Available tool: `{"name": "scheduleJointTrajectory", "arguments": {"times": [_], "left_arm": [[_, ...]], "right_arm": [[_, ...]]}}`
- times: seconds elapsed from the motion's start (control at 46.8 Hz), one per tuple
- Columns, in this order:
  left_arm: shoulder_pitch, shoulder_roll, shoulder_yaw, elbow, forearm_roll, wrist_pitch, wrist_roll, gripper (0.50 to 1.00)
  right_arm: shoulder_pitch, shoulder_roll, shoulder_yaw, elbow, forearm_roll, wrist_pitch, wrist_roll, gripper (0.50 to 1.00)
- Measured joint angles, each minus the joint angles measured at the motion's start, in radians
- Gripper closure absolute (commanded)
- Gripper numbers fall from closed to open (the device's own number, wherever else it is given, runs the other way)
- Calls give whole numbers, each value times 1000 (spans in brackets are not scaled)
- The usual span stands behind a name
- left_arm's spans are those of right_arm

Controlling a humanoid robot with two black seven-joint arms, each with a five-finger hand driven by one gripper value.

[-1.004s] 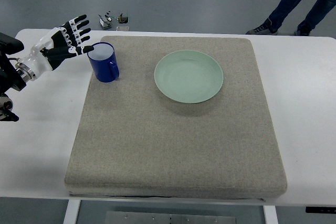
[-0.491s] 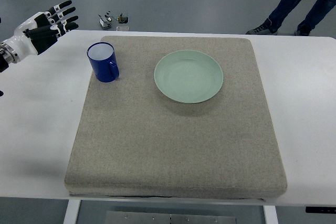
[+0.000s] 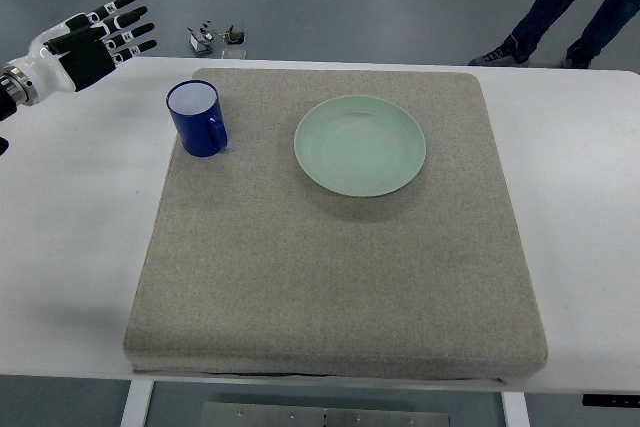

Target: Place cup left of plate with left hand

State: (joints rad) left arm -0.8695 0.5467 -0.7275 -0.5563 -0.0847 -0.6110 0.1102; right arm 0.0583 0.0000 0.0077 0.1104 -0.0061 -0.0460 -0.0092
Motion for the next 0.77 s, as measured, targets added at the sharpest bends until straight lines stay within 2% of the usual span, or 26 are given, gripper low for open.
{"name": "scheduleJointTrajectory", "arguments": {"times": [0.769], "left_arm": [[-2, -28, 0, -1, -7, 0, 0, 500]], "right_arm": [[0, 0, 2, 8, 5, 2, 1, 566]]}}
